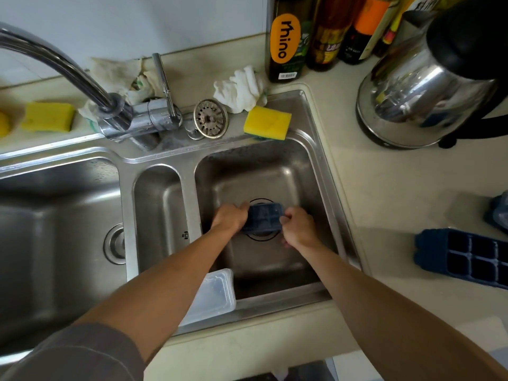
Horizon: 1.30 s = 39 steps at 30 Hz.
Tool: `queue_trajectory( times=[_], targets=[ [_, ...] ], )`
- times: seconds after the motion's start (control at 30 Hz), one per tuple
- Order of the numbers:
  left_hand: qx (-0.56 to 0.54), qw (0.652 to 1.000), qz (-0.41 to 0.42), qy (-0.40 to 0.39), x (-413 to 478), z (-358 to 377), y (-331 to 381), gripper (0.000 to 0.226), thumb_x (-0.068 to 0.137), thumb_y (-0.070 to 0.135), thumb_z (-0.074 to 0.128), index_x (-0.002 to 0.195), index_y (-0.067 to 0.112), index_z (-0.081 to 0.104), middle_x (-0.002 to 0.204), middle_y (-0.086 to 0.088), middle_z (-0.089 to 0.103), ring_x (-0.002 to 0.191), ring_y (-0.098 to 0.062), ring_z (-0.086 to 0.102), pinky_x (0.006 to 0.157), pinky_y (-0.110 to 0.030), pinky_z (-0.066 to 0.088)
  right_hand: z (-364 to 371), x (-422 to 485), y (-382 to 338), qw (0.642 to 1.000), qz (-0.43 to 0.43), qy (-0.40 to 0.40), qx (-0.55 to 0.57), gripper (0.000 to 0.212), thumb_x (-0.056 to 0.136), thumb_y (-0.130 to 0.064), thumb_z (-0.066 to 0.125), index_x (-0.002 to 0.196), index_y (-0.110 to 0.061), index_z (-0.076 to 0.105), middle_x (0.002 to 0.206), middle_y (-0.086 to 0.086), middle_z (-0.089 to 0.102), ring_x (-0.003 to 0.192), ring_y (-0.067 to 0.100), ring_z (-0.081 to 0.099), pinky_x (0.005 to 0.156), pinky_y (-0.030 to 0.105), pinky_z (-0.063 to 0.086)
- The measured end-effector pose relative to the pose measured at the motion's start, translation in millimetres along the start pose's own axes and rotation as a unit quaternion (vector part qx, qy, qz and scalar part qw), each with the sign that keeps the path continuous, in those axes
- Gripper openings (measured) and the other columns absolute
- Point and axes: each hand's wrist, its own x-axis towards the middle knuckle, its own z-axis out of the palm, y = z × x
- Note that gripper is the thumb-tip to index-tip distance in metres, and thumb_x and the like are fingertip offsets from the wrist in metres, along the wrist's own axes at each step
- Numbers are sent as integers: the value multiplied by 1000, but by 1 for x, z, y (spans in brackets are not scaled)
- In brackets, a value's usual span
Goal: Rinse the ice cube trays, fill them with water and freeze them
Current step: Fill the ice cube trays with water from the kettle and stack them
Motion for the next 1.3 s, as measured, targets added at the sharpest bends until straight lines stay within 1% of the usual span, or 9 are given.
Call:
queue_trajectory(
  times=[0.17, 0.3, 0.47, 0.67, 0.73, 0.8, 1.07, 1.2, 1.3],
  targets=[
    [-99, 993, 43, 55, -38, -16, 21, 68, 100, 67, 31, 124, 11, 62, 123, -22, 62, 114, -40, 62, 90, -43, 54, -32, -47, -10, 996, -72, 14, 49, 9, 104, -26, 54, 101, -18, 57, 87, 4, 67, 59, 8, 65, 49, 16, 48],
    [-172, 979, 75, 83, -76, -18, 44, 59, 97, 68, 41, 93, 15, 66, 104, -13, 67, 84, -25, 68, 44, -26, 56, -62, -83, -23, 992, -95, 5, 86, 8, 105, -27, 54, 101, -20, 57, 86, 4, 69, 54, 7, 66, 49, 18, 51],
    [-87, 979, 143, 114, -121, -42, 81, 52, 103, 44, 41, 71, 10, 62, 85, -14, 65, 88, -37, 66, 81, -44, 58, -111, -117, -44, 986, -150, 77, -20, 41, 95, -58, 55, 108, -19, 57, 96, -5, 66, 81, 14, 65, 65, 30, 52],
    [-28, 968, 230, 93, -176, -60, 122, 47, 104, 38, 42, 95, 1, 70, 94, -22, 70, 89, -40, 68, 80, -47, 59, -154, -149, -86, 972, -199, 85, -97, 67, 96, -73, 33, 84, -14, 63, 84, 6, 67, 83, 28, 65, 77, 39, 52],
    [-15, 965, 245, 95, -188, -64, 129, 47, 105, 38, 42, 97, -1, 68, 90, -21, 70, 88, -42, 69, 69, -38, 56, -161, -157, -93, 948, -219, 96, -210, 56, 104, -58, 35, 115, -11, 61, 97, 15, 65, 90, 35, 64, 75, 38, 48],
    [-2, 963, 252, 96, -198, -69, 132, 46, 105, 37, 42, 91, 0, 65, 74, -12, 64, 83, -39, 70, 53, -30, 47, -165, -163, -95, 919, -265, 132, -259, 48, 108, -35, 40, 152, -15, 34, 116, 23, 62, 99, 39, 64, 76, 40, 48],
    [8, 960, 264, 97, -214, -82, 135, 47, 105, 43, 40, 78, 8, 55, 68, -6, 59, 60, -21, 68, 30, -17, 40, -161, -171, -101, 930, -265, 146, -208, 64, 108, -26, 43, 162, -17, 9, 118, 21, 62, 99, 34, 66, 68, 37, 42],
    [-49, 957, 266, 100, -222, -87, 142, 58, 98, 65, 40, 86, 14, 62, 81, -11, 67, 58, -22, 71, 41, -27, 54, -161, -172, -101, 949, -241, 173, -104, 44, 109, -42, 35, 140, -13, 45, 102, 18, 65, 85, 30, 64, 65, 34, 48],
    [-158, 954, 236, 90, -222, -89, 138, 64, 94, 74, 36, 99, 15, 61, 82, -9, 72, 59, -19, 74, 51, -36, 62, -168, -173, -102, 976, -172, 117, 68, 77, 99, -67, 32, 103, 1, 66, 93, 25, 66, 80, 35, 61, 76, 43, 53]
  ],
)
